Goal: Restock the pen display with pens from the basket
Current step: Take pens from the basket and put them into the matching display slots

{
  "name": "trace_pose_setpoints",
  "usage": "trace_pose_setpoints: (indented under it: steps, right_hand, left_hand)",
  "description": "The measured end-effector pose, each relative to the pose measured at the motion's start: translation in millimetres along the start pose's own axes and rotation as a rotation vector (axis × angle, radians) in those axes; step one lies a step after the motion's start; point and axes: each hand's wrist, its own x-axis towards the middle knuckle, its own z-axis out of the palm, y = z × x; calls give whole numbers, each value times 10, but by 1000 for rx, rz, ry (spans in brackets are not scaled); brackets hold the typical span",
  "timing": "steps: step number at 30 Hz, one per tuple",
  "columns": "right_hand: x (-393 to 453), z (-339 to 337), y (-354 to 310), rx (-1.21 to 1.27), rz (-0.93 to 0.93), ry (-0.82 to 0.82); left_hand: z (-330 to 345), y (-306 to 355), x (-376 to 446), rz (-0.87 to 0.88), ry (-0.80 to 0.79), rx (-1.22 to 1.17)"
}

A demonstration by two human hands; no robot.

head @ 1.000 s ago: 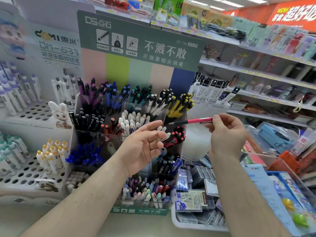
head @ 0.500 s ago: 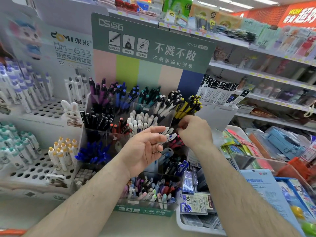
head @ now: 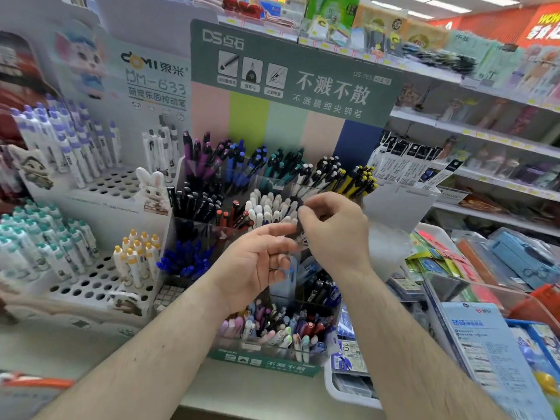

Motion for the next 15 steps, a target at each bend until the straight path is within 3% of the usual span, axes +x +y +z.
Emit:
trace_pose_setpoints:
  steps: [5, 15]
  right_hand:
    - [-317, 523, -314, 281, 27, -174]
    - [-1181, 1770, -671, 414, 123, -638]
  left_hand:
    - [-368, 88, -362, 65, 101, 97]
    - [-1226, 12, -1517, 172, 601, 169]
